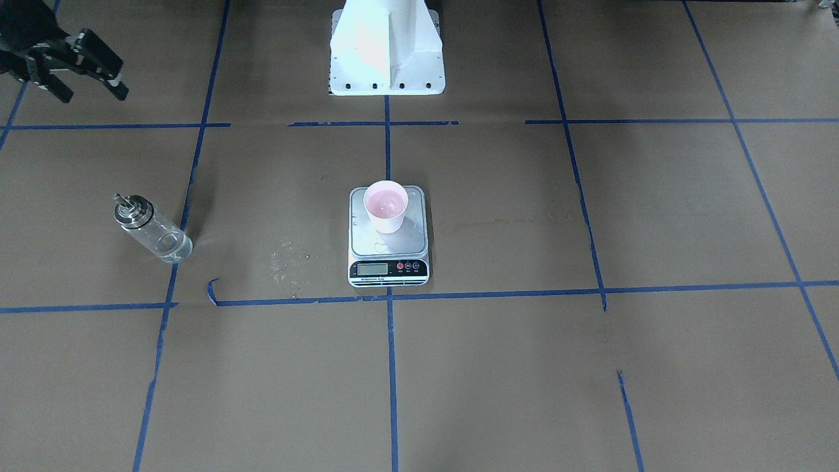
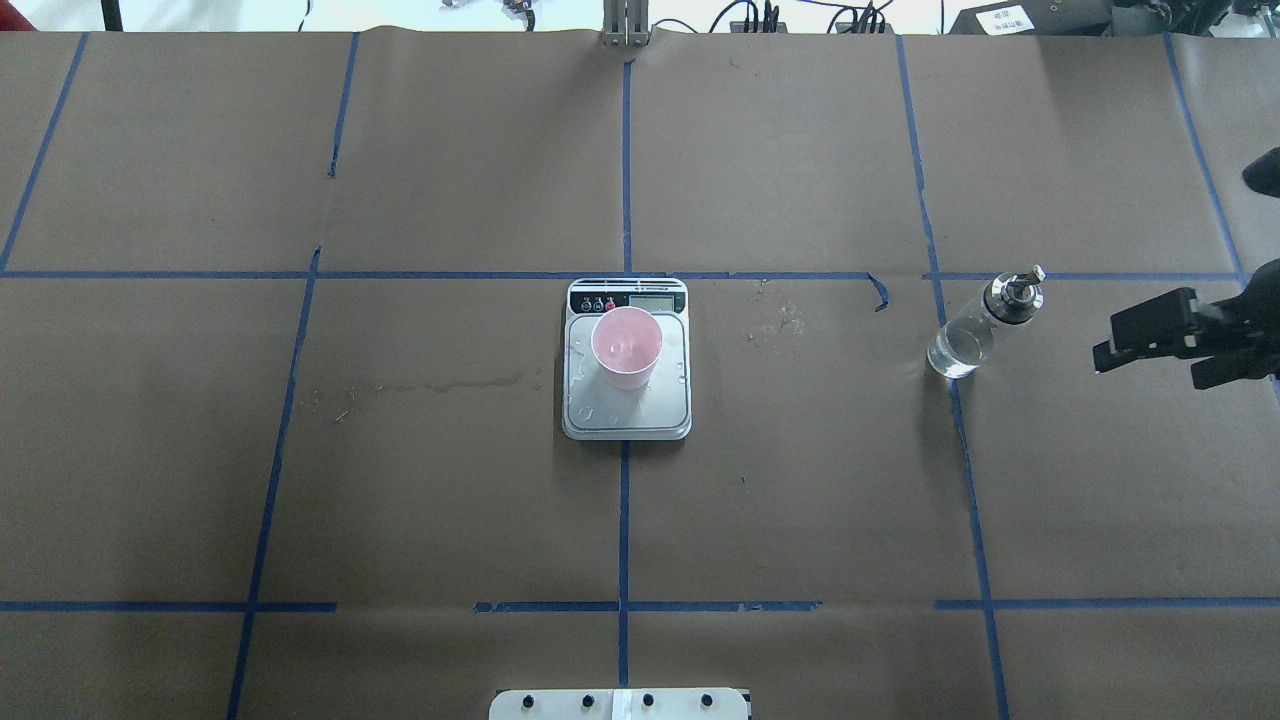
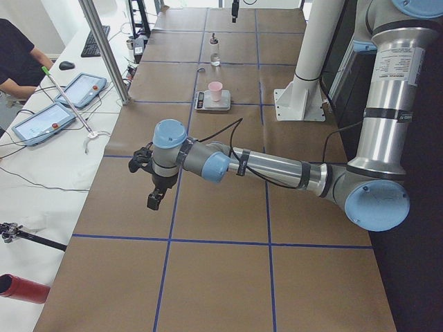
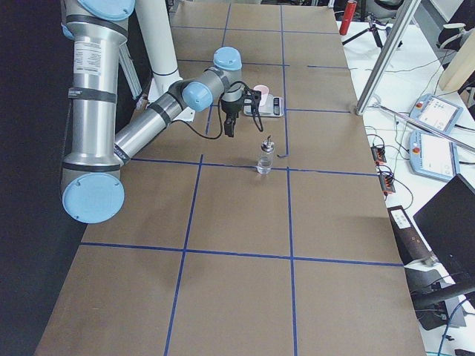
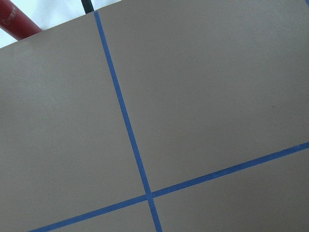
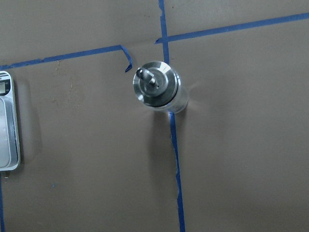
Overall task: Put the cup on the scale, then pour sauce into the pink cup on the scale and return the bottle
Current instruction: 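Open the right gripper and withdraw the right arm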
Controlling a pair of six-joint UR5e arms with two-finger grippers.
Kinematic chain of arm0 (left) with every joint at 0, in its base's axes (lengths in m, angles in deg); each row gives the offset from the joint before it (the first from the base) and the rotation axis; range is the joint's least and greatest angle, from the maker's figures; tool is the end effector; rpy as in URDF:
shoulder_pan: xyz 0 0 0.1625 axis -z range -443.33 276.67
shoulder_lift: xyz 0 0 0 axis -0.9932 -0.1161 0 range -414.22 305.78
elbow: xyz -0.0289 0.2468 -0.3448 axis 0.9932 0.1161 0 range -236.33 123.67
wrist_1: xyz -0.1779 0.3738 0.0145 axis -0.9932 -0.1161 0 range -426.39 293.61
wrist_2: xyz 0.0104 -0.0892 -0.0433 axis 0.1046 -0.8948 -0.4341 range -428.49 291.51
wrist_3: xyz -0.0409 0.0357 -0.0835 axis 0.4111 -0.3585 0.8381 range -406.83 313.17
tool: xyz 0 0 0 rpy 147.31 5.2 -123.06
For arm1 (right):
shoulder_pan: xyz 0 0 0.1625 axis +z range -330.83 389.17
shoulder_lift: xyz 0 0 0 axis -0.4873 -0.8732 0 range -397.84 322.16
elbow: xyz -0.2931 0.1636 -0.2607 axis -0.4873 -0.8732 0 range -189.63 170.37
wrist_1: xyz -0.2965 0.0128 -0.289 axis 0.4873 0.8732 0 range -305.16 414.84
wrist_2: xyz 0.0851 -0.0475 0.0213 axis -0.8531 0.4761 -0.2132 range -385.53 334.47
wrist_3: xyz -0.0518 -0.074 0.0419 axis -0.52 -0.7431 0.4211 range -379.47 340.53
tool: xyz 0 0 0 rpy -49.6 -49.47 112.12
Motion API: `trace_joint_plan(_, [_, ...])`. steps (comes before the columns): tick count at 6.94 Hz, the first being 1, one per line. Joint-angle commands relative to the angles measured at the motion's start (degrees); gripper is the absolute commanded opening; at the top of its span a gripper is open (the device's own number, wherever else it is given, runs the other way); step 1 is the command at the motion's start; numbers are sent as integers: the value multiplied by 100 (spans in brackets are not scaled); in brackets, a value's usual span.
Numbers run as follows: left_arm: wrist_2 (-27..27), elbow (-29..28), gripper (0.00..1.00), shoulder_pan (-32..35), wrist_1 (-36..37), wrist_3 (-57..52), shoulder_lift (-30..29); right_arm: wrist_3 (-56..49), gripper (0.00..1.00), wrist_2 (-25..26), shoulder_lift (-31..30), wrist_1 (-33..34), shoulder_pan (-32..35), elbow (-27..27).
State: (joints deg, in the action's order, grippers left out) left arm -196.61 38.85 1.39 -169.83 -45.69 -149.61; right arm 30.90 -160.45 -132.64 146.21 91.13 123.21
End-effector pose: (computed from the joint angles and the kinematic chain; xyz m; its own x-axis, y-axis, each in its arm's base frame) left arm -0.0212 -0.5527 0.5446 0.7618 0.3044 -0.5718 -0.0688 0.9158 0.3958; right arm -0.1303 -0.3786 0.3413 0.5627 0.0956 0.8211 -0.0884 0.9946 -0.0553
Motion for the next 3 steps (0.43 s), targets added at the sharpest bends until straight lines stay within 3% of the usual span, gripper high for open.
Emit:
trace_joint_plan(1, [-2,-9,100,0,0,0,3,-1976,100,-640,-20,4,1217,-791])
trace_joint_plan(3, [33,-70,100,0,8,-9,3,-3857,100,-589,-38,4,1913,-1748])
